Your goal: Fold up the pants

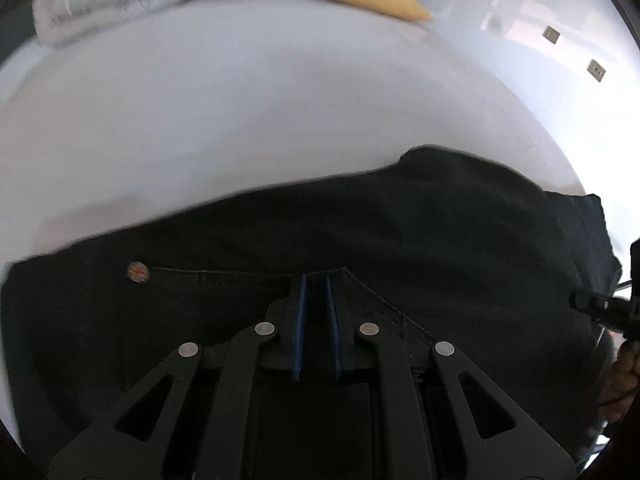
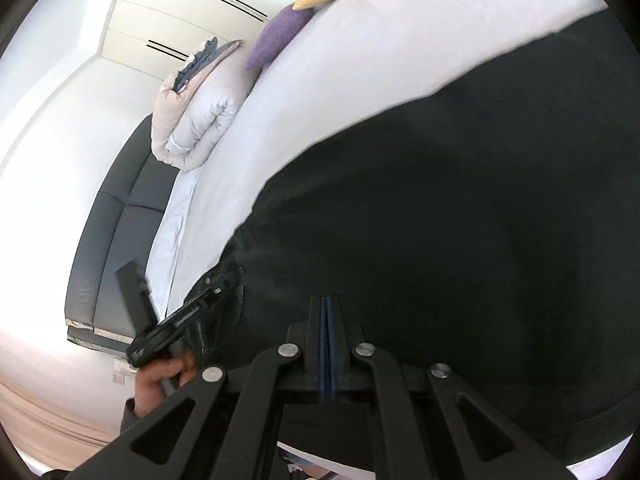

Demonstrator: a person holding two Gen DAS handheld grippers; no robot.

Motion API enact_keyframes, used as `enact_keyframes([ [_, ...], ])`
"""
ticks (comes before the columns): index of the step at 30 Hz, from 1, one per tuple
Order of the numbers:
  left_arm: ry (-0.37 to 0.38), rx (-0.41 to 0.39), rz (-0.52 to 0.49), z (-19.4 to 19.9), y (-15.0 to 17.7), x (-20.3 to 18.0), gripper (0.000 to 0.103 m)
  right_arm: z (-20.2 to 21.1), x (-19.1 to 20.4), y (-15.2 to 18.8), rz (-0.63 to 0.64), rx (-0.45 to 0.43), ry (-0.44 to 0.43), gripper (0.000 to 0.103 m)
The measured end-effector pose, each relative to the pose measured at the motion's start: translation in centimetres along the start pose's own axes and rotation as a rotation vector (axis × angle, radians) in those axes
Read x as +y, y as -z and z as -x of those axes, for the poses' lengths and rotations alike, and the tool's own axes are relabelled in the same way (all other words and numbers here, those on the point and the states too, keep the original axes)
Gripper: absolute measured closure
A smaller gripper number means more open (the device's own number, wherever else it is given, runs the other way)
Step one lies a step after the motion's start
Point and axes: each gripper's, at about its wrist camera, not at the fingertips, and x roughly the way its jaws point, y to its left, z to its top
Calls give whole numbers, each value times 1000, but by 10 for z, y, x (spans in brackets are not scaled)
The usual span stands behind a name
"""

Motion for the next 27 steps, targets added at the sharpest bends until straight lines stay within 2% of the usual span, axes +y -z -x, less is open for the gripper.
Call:
enact_keyframes([
  [2, 49, 4, 21, -3, -7, 11, 92, -2, -10, 1, -27, 7, 8, 99],
  [5, 50, -5, -40, -8, -10, 13, 92, -5, -24, -1, -73, 8, -4, 100],
  [12, 144, -15, 44, -14, -15, 30, 92, -5, -38, -21, -95, 1, -37, 103],
  [16, 191, -34, 109, -5, -11, 45, 92, 34, -79, -32, -153, -128, -15, 103],
  [20, 101, -91, 140, 30, -4, 53, 92, 113, -130, -38, -298, -353, 132, 103],
  [21, 101, -119, 133, 40, -8, 48, 92, 137, -139, -36, -337, -413, 180, 103],
  [22, 143, -143, 118, 49, -12, 38, 92, 154, -139, -35, -346, -457, 213, 97],
  [23, 201, -147, 85, 52, -18, 21, 92, 163, -136, -34, -338, -480, 225, 97],
  [24, 219, -135, 41, 50, -25, 4, 92, 167, -127, -34, -312, -489, 202, 97],
  [25, 226, -117, -4, 42, -31, -14, 92, 163, -118, -34, -285, -472, 161, 97],
  [26, 242, -96, -27, 35, -34, -26, 92, 146, -100, -34, -233, -413, 96, 97],
  [27, 287, -40, -55, 15, -41, -44, 92, 132, -88, -33, -199, -369, 63, 97],
])
